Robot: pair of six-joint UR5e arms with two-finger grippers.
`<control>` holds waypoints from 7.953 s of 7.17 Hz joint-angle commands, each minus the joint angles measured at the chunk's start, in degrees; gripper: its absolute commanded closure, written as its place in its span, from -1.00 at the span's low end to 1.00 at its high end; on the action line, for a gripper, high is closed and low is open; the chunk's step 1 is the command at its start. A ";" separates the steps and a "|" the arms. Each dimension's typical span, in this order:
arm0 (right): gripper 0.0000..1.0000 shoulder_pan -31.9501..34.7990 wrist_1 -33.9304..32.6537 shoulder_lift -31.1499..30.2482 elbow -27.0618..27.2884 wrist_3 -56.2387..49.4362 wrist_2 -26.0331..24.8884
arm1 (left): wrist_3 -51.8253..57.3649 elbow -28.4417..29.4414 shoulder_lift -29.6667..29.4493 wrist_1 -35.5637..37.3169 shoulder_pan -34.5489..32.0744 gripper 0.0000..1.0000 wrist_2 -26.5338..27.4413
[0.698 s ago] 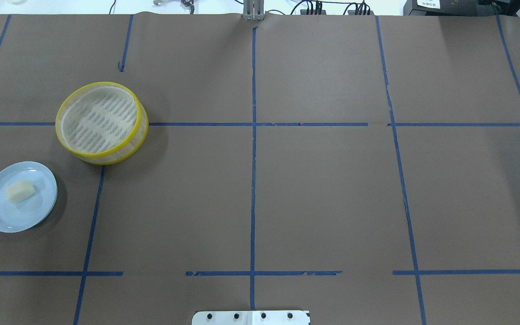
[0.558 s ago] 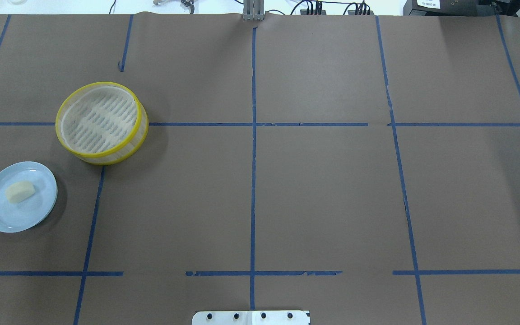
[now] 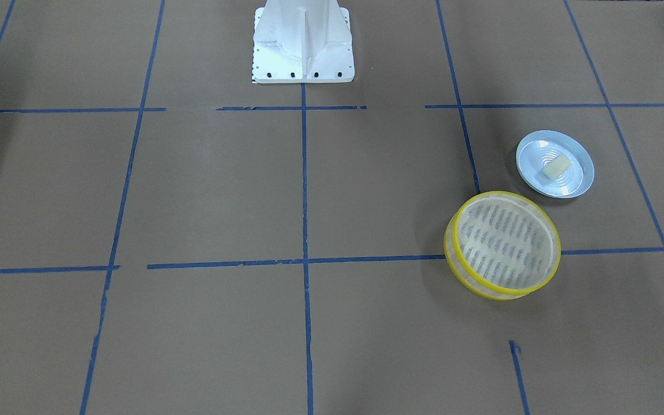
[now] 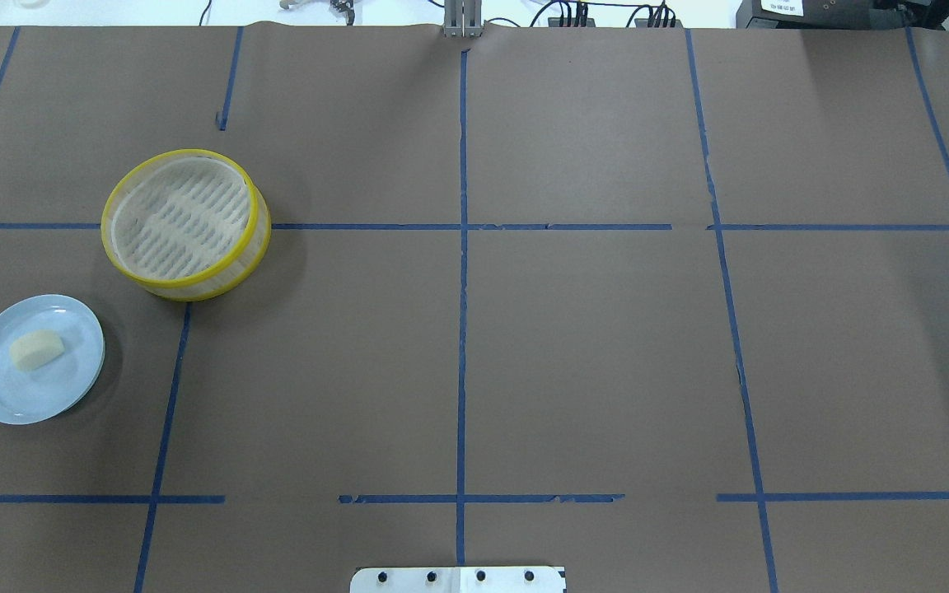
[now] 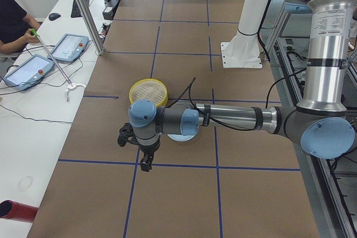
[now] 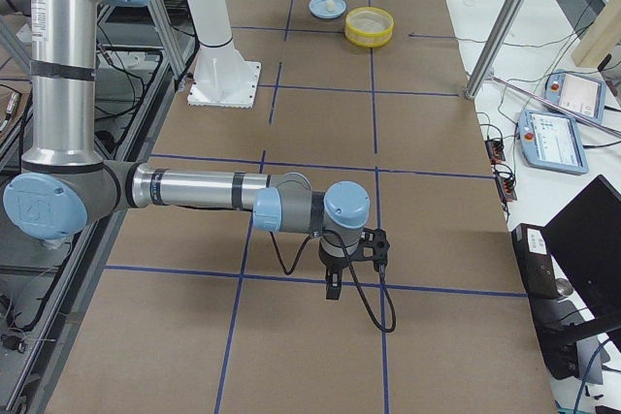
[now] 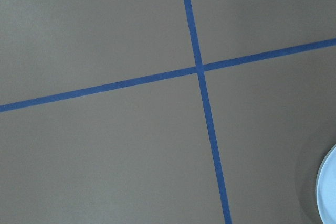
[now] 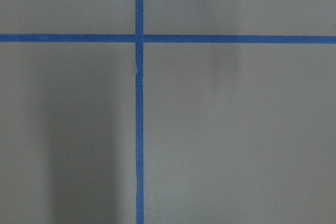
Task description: Place bun in steamer
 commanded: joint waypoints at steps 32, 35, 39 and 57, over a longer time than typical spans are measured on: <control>-1.00 0.00 0.00 0.00 0.00 0.00 0.00 | -45.56 -2.92 6.46 -31.16 40.67 0.12 11.54; -1.00 0.09 0.00 0.00 0.00 0.00 0.00 | -45.56 -3.09 6.55 -31.16 40.49 0.29 11.54; -1.00 0.00 0.00 0.00 0.00 0.00 0.00 | -32.25 -14.66 6.83 -13.15 32.38 0.39 8.46; -1.00 0.00 0.00 0.00 0.00 0.00 0.00 | -41.87 10.79 -24.47 -12.88 36.36 -0.05 7.85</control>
